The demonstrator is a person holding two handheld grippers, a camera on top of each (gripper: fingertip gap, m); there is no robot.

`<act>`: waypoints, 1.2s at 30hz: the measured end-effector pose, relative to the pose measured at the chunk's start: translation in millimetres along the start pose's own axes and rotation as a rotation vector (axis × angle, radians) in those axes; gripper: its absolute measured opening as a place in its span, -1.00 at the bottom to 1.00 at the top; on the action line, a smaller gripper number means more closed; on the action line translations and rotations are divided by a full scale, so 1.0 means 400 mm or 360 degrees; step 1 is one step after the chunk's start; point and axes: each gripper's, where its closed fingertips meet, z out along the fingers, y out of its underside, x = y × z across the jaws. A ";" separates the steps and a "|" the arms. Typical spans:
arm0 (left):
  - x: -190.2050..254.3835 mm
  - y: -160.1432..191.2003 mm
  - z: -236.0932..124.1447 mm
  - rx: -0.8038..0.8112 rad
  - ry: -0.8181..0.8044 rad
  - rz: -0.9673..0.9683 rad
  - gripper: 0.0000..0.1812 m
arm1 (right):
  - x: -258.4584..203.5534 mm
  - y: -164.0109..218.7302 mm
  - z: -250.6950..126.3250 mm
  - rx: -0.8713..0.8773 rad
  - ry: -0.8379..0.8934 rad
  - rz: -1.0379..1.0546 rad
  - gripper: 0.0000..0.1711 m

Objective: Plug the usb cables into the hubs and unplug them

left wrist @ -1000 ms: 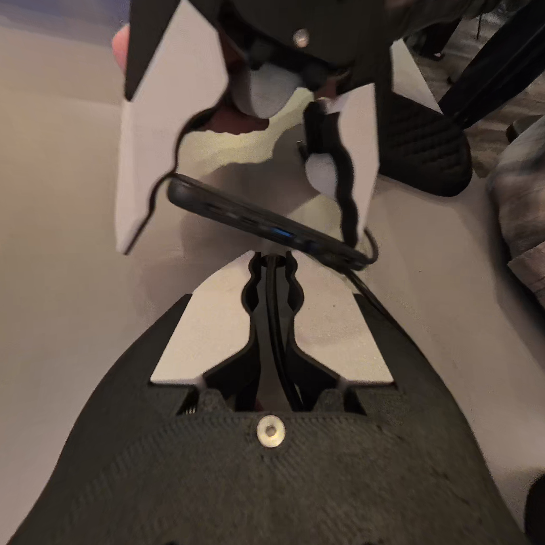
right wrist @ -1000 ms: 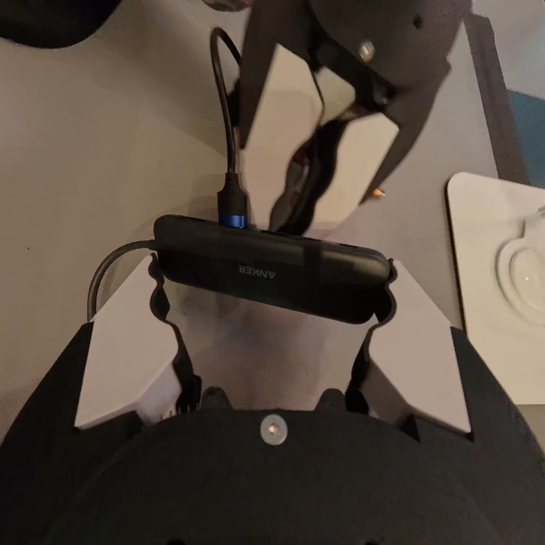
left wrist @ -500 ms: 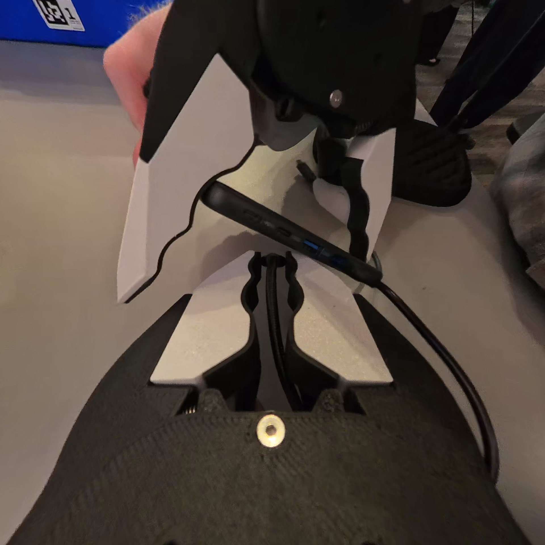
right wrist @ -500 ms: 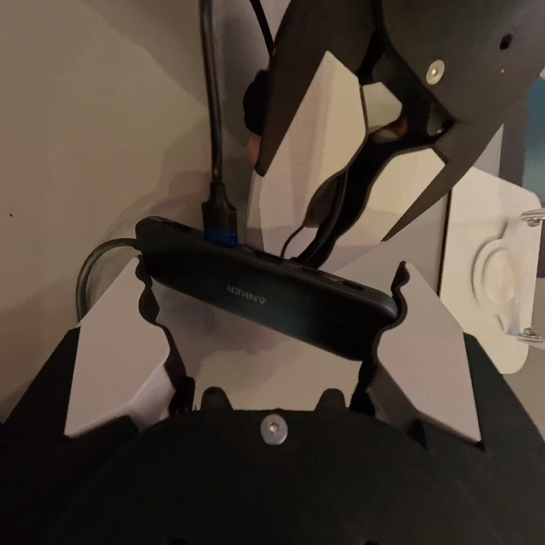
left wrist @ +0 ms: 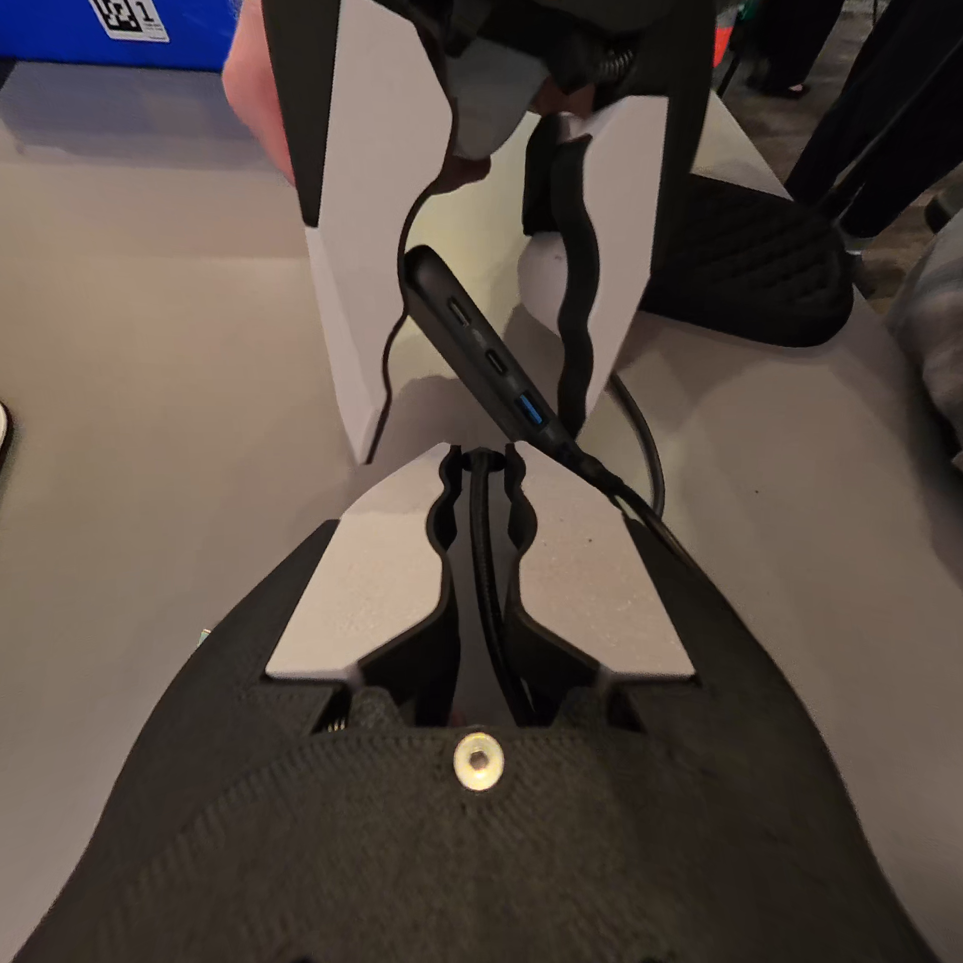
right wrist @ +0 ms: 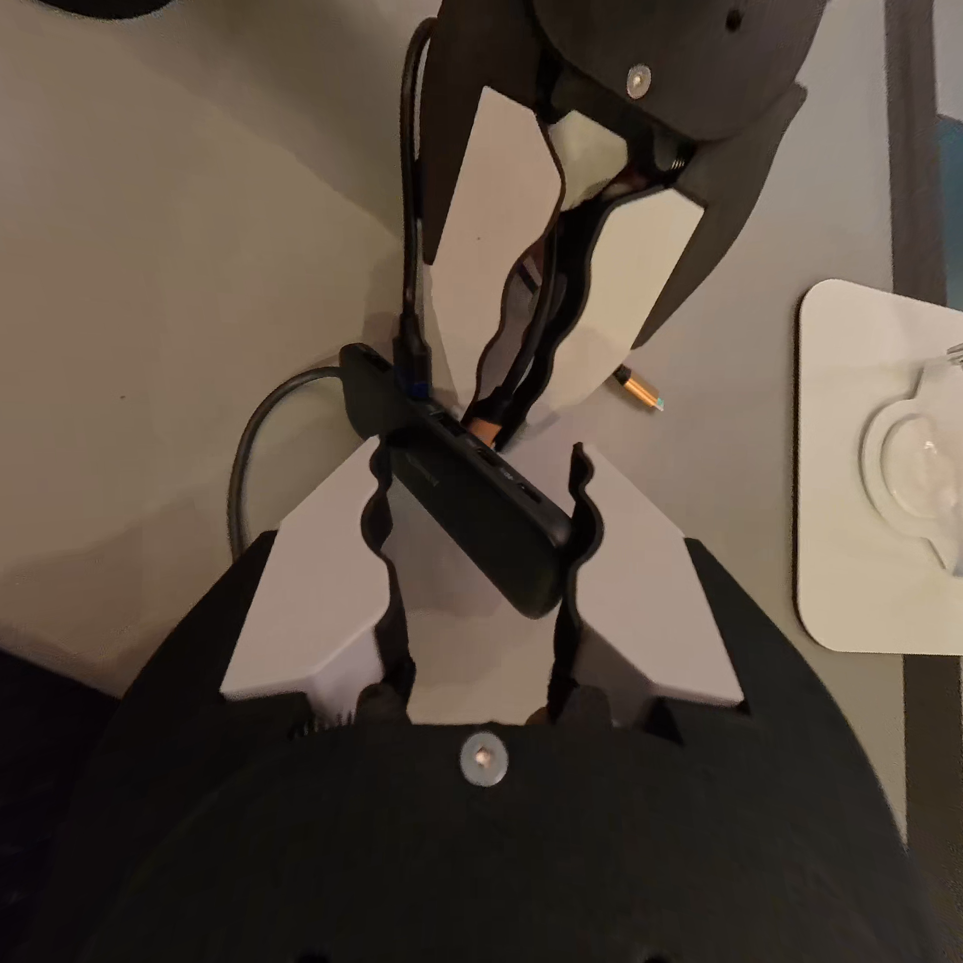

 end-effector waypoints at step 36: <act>-0.108 -0.370 -0.342 0.0930 -0.0722 0.0243 -0.83 | 0.209 -0.024 -0.295 -0.0969 -0.0583 -0.0411 -0.89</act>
